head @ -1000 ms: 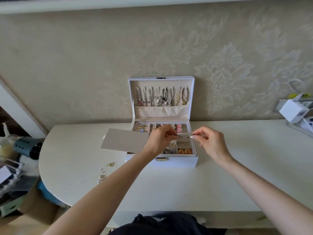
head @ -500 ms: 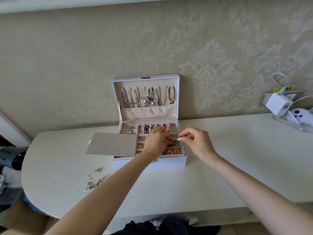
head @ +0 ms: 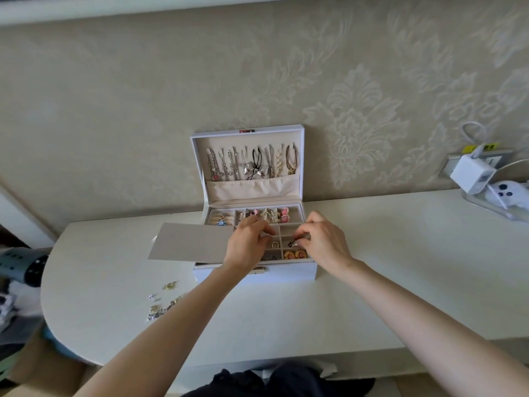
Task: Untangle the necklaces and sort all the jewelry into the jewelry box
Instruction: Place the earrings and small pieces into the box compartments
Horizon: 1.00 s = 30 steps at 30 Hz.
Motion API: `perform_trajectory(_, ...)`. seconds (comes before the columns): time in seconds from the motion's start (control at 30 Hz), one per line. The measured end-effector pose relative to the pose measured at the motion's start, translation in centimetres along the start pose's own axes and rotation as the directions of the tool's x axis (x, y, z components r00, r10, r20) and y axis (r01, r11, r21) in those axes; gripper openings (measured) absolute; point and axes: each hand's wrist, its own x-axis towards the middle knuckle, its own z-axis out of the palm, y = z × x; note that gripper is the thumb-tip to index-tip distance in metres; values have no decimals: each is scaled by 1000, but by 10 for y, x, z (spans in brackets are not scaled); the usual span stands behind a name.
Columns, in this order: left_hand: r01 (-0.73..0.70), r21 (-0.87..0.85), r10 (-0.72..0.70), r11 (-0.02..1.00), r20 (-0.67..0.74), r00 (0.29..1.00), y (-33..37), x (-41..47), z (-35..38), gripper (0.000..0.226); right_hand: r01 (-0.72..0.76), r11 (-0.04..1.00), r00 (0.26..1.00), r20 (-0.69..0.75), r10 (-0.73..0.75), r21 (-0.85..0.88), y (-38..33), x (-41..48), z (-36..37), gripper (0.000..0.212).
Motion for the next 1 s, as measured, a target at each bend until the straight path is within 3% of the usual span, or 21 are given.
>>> perform_trajectory(0.33, 56, -67, -60, 996, -66, 996, -13, -24, -16, 6, -60, 998, 995, -77, 61, 26, -1, 0, -10, 10)
perform_trajectory(0.5, 63, -62, -70, 996, -128, 989, -23, -40, -27, 6, 44, 992, 999, -24, -41, 115, -30, -4, -7, 8)
perform_trajectory(0.73, -85, -100, 55, 991, -270, 961, -47, -109, -54, 7, 256, 930, 933, 185, -310, 264, -103, -25, 19, 13)
perform_trajectory(1.0, 163, -18, -161, 986, -316, 935, -118, -147, -90, 13, 298, 949, 857, 409, -312, 100, -146, -28, 72, 31)
